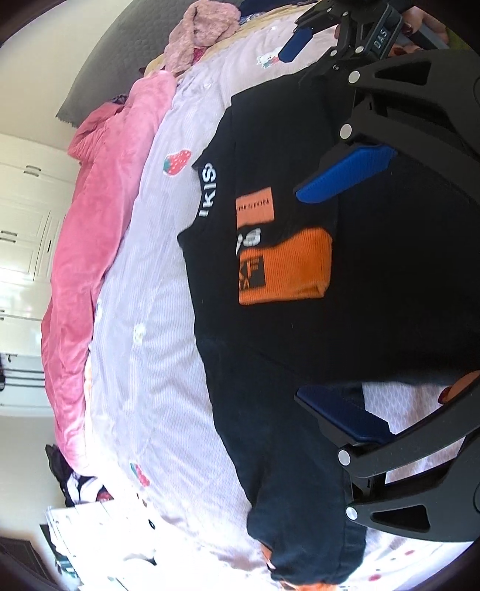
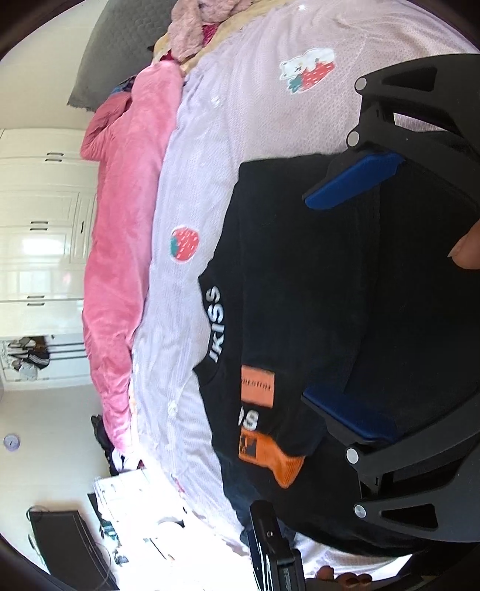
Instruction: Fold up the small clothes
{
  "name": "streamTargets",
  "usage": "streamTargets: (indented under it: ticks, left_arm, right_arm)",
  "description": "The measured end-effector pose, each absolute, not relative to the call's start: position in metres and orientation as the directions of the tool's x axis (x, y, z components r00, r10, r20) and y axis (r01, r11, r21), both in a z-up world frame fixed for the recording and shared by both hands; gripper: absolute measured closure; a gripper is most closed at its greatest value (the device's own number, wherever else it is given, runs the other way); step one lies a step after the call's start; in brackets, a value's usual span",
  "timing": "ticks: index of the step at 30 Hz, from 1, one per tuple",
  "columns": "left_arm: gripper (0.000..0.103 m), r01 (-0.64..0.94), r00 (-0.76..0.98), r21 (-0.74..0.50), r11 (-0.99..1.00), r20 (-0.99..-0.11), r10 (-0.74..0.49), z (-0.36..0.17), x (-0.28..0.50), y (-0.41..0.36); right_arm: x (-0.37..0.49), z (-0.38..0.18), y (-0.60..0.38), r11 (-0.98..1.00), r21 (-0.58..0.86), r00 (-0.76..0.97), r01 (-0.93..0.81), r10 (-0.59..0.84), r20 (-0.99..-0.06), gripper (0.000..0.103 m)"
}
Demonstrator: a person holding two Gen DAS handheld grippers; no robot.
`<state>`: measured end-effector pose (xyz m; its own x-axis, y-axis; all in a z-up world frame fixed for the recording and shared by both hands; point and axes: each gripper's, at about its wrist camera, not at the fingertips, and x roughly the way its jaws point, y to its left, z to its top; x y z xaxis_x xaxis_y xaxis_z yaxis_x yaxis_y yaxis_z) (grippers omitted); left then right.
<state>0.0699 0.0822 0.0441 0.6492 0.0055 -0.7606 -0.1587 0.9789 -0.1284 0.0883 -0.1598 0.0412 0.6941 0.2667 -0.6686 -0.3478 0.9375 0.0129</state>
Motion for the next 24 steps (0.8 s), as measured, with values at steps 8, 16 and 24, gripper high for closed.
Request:
streamTargets:
  ticks: [8,16,24]
  left_arm:
    - [0.010,-0.286,0.653,-0.128,0.950,-0.751,0.095,0.044,0.045,0.126]
    - [0.010,-0.396,0.660,-0.144,0.907,-0.732,0.171,0.047,0.017,0.167]
    - [0.010,-0.469,0.650,-0.155,0.870,-0.727,0.221,0.047,0.001,0.194]
  right_arm:
    - [0.074,0.045,-0.131,0.908,0.020,0.683,-0.418,0.329,-0.652,0.006]
    - [0.056,0.045,-0.096,0.875,0.013,0.665,-0.484,0.378,-0.644,0.006]
    - [0.039,0.043,-0.059,0.834,0.022,0.627,-0.551,0.431,-0.649,0.005]
